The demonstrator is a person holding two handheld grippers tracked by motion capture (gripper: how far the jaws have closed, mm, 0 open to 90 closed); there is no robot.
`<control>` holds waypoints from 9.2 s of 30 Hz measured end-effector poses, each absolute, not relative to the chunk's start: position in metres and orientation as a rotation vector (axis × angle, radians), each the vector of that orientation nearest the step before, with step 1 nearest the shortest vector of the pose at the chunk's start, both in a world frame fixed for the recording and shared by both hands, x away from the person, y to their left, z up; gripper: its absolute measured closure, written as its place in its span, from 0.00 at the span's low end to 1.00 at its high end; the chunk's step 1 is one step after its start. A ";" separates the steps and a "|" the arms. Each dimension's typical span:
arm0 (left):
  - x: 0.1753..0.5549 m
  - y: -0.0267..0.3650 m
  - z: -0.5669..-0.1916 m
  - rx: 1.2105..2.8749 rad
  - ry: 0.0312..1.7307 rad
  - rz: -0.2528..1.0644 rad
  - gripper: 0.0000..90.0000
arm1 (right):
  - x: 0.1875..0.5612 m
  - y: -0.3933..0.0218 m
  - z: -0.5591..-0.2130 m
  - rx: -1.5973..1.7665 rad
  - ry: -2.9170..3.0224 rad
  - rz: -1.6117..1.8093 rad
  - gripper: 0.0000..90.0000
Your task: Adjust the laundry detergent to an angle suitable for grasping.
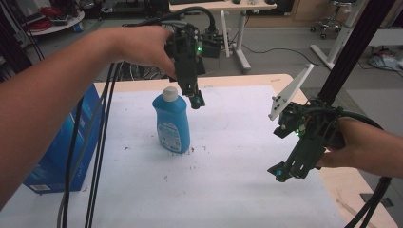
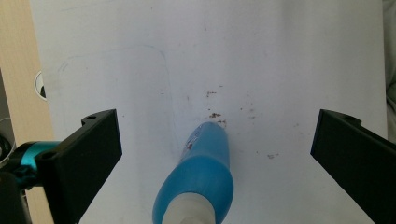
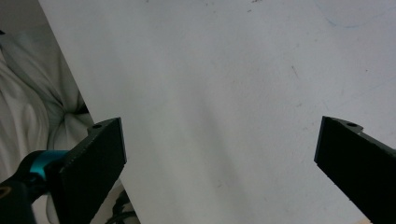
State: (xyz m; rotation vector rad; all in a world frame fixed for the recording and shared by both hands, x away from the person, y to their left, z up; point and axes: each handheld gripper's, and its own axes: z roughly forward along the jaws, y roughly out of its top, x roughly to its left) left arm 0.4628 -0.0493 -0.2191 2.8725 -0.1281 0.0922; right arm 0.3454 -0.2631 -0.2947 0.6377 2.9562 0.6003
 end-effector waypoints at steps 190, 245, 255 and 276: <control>0.436 0.096 -0.214 2.895 0.184 0.086 0.02 | 0.441 -0.109 -0.393 0.640 2.418 1.444 0.49; 0.434 0.073 -0.223 2.909 0.143 0.065 0.02 | 0.411 -0.174 -0.348 0.175 2.679 1.521 0.50; 0.435 0.071 -0.225 2.914 0.140 0.060 0.02 | 0.411 -0.180 -0.352 0.057 2.711 1.584 0.50; 0.439 0.069 -0.234 2.915 0.141 0.033 0.02 | 0.420 -0.171 -0.379 0.062 2.771 1.508 0.50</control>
